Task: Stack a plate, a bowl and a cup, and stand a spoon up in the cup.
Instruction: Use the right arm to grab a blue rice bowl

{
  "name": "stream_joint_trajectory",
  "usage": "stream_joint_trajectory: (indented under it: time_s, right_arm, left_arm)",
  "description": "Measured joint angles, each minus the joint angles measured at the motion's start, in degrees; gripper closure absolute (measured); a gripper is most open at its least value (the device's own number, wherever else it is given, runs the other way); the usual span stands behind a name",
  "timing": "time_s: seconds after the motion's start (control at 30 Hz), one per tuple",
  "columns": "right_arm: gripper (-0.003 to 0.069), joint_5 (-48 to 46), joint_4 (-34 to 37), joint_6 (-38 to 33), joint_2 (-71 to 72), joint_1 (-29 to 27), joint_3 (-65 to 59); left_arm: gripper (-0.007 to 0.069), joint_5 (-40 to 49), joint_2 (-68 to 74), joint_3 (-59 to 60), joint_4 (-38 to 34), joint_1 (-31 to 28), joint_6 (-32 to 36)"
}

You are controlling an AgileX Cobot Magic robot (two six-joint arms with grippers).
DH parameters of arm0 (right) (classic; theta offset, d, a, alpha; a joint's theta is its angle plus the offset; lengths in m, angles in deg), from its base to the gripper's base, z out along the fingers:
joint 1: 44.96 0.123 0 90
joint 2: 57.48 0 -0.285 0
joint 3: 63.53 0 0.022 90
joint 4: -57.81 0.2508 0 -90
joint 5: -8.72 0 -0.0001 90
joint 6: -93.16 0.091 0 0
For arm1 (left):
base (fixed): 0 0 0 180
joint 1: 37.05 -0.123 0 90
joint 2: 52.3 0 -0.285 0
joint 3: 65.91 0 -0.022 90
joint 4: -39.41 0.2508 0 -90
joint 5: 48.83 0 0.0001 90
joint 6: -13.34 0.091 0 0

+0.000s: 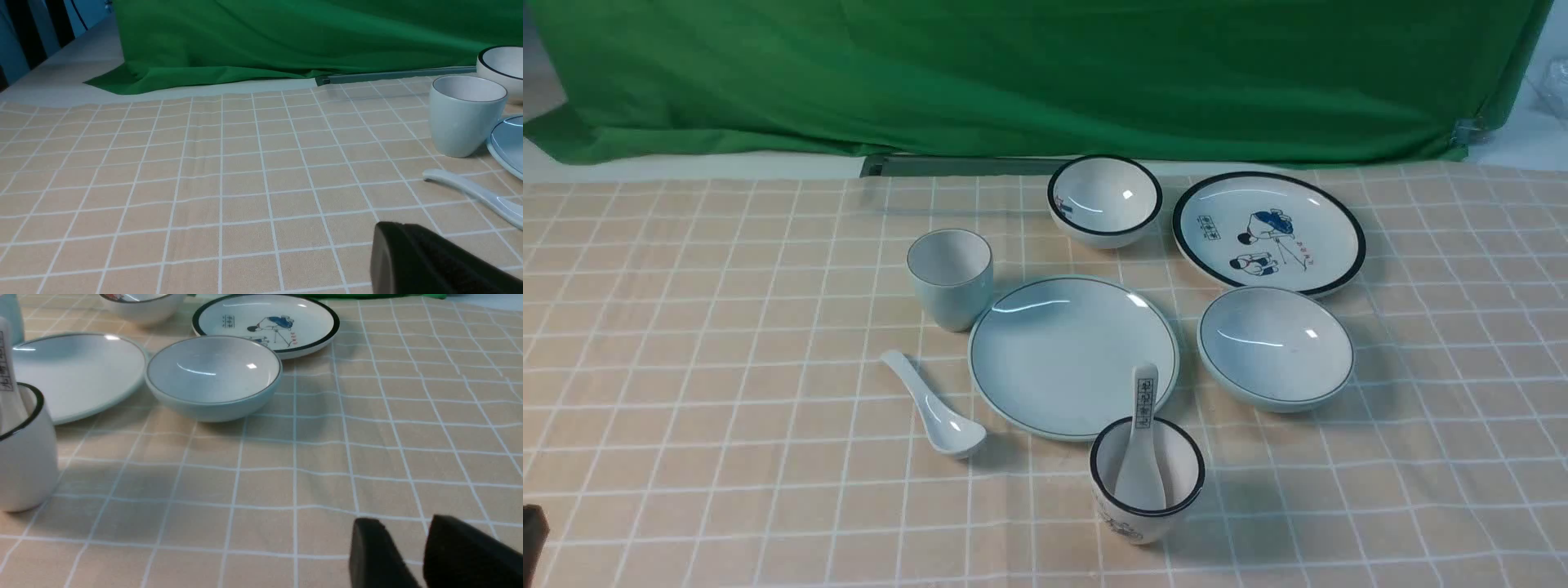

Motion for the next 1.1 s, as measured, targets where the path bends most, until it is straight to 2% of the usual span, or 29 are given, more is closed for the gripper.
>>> stream_joint_trajectory:
  time_s: [0.67,0.73,0.77,0.87,0.97,1.0,1.1]
  right_arm:
    - [0.0421,0.0,0.0,0.0,0.0,0.0,0.0]
    - [0.0421,0.0,0.0,0.0,0.0,0.0,0.0]
    - [0.0421,0.0,0.0,0.0,0.0,0.0,0.0]
    - [0.0421,0.0,0.0,0.0,0.0,0.0,0.0]
    - [0.0421,0.0,0.0,0.0,0.0,0.0,0.0]
    - [0.0421,0.0,0.0,0.0,0.0,0.0,0.0]
    - [0.0421,0.0,0.0,0.0,0.0,0.0,0.0]
  left_arm:
    - [0.0622,-0.7,0.0,0.0,-0.8,0.0,-0.3]
    - [0.0622,-2.9,0.0,0.0,-5.6,0.0,-2.1]
    - [0.0622,-5.7,0.0,0.0,-14.0,0.0,-5.1]
    - [0.0622,-11.3,0.0,0.0,-25.3,0.0,-7.7]
    - [0.0622,-17.7,0.0,0.0,-31.8,0.0,-10.6]
    - [0.0622,-18.0,0.0,0.0,-32.0,0.0,-10.8]
    - [0.0622,-12.3,0.2,-4.3,-31.6,0.0,-13.1]
